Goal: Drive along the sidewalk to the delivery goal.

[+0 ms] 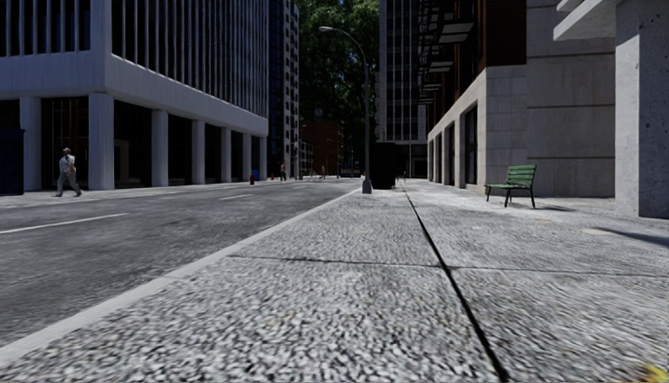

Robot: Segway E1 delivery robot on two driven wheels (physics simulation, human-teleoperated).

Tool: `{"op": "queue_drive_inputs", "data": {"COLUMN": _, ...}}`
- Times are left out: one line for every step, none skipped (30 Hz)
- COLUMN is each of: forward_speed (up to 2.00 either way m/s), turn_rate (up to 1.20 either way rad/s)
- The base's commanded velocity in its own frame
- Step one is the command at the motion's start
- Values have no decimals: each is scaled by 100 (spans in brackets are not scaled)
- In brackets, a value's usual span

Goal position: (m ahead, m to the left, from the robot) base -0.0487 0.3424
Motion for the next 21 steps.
{"op": "queue_drive_inputs", "data": {"forward_speed": 83, "turn_rate": 0}}
{"op": "queue_drive_inputs", "data": {"forward_speed": 78, "turn_rate": 0}}
{"op": "queue_drive_inputs", "data": {"forward_speed": 69, "turn_rate": 0}}
{"op": "queue_drive_inputs", "data": {"forward_speed": 53, "turn_rate": 0}}
{"op": "queue_drive_inputs", "data": {"forward_speed": 53, "turn_rate": 0}}
{"op": "queue_drive_inputs", "data": {"forward_speed": 25, "turn_rate": 0}}
{"op": "queue_drive_inputs", "data": {"forward_speed": 1, "turn_rate": 0}}
{"op": "queue_drive_inputs", "data": {"forward_speed": 0, "turn_rate": 0}}
{"op": "queue_drive_inputs", "data": {"forward_speed": 0, "turn_rate": 0}}
{"op": "queue_drive_inputs", "data": {"forward_speed": 0, "turn_rate": 0}}
{"op": "queue_drive_inputs", "data": {"forward_speed": 0, "turn_rate": 0}}
{"op": "queue_drive_inputs", "data": {"forward_speed": 0, "turn_rate": 0}}
{"op": "queue_drive_inputs", "data": {"forward_speed": 0, "turn_rate": 0}}
{"op": "queue_drive_inputs", "data": {"forward_speed": 0, "turn_rate": 0}}
{"op": "queue_drive_inputs", "data": {"forward_speed": 0, "turn_rate": 0}}
{"op": "queue_drive_inputs", "data": {"forward_speed": 0, "turn_rate": 0}}
{"op": "queue_drive_inputs", "data": {"forward_speed": 0, "turn_rate": 0}}
{"op": "queue_drive_inputs", "data": {"forward_speed": 0, "turn_rate": 0}}
{"op": "queue_drive_inputs", "data": {"forward_speed": 0, "turn_rate": 0}}
{"op": "queue_drive_inputs", "data": {"forward_speed": 0, "turn_rate": 0}}
{"op": "queue_drive_inputs", "data": {"forward_speed": 0, "turn_rate": 0}}
